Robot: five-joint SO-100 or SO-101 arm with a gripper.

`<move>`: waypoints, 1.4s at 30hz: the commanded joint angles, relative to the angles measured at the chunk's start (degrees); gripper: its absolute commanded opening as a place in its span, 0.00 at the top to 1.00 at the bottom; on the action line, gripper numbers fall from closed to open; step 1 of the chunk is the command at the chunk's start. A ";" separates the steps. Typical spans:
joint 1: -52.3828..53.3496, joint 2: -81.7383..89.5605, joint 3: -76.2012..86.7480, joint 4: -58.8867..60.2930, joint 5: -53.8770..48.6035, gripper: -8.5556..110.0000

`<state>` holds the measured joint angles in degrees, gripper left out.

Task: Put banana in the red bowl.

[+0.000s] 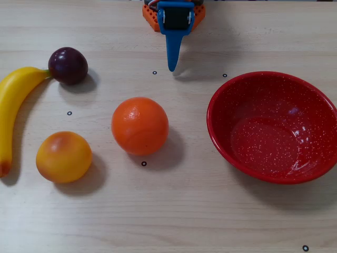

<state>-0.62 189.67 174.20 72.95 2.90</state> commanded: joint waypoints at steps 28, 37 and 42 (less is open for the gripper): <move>12.57 -28.21 -26.63 -0.97 -7.65 0.93; 17.58 -40.96 -38.85 -1.14 -9.23 0.93; 21.45 -48.43 -45.62 -1.05 -9.40 0.93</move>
<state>19.95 142.73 135.62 72.77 -5.36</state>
